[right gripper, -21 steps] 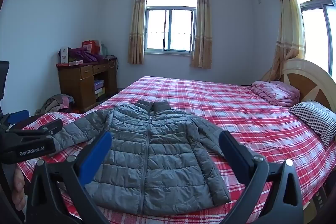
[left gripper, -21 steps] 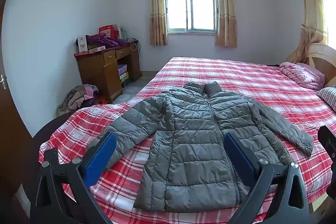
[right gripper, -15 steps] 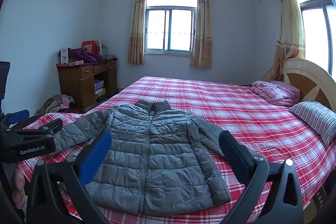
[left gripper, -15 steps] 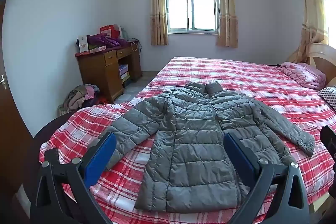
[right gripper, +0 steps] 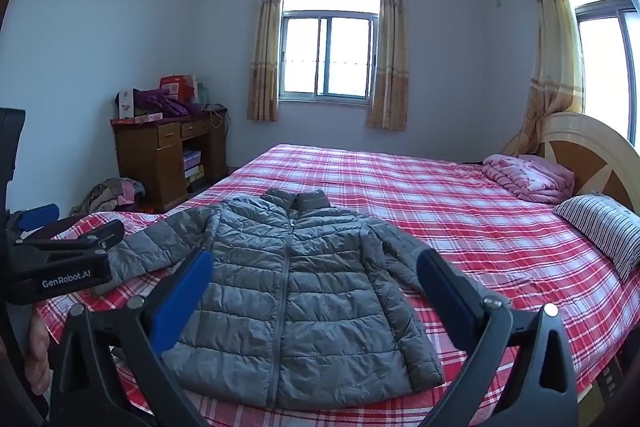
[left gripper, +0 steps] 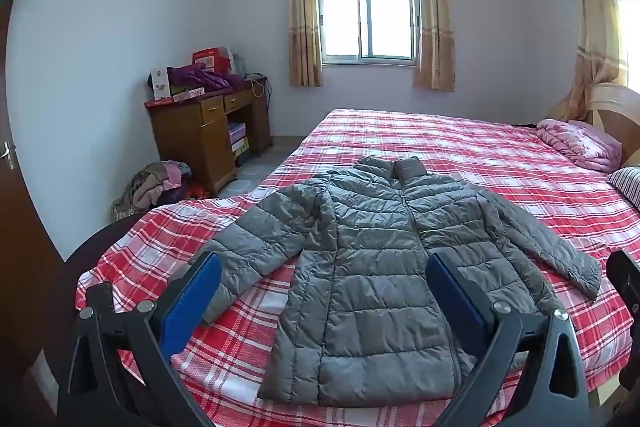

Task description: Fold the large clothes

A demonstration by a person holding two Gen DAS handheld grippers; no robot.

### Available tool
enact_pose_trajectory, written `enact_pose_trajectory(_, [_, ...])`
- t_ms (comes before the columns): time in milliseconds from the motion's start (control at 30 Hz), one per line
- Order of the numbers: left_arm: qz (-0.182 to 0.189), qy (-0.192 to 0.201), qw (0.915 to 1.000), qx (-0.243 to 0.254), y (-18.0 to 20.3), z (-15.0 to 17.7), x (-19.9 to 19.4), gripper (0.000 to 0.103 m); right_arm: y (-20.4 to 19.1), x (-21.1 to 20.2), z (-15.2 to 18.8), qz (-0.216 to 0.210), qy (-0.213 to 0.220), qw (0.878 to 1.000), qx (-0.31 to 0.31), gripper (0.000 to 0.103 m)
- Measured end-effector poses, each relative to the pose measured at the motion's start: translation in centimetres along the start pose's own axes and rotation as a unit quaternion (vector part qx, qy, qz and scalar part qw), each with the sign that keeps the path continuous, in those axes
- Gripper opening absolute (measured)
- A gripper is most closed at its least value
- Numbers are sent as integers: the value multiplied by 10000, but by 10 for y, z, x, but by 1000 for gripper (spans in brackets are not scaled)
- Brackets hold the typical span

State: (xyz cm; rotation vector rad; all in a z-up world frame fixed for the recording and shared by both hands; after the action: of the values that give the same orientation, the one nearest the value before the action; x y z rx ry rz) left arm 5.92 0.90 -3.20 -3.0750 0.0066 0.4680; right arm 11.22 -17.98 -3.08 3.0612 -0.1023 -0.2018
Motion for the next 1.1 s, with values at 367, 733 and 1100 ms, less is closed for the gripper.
enact_pose_trajectory(367, [-20, 45, 10000, 8, -1, -1, 0, 102, 3, -1, 1, -13, -5, 10000, 12, 103])
enact_pose_trajectory(733, [-30, 78, 10000, 16, 1, -4, -2, 102, 3, -1, 1, -20, -10, 10000, 2, 103])
enact_pose_trajectory(1100, [-33, 79, 10000, 17, 1, -4, -2, 102, 3, -1, 1, -15, -12, 10000, -3, 103])
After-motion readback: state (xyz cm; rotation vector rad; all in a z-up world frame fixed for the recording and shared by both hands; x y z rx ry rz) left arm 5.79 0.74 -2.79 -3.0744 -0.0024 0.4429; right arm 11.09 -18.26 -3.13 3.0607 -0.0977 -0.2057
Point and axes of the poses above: each gripper's, at about its wrist camera, not at the fingertips, and x roughly the way its jaws point, y to its right, z to its underside, the point moved 6 cm from there along x, roughly the way its jaws point, and after that the axes turned 10 degrees about y, right-handed, at the moved point
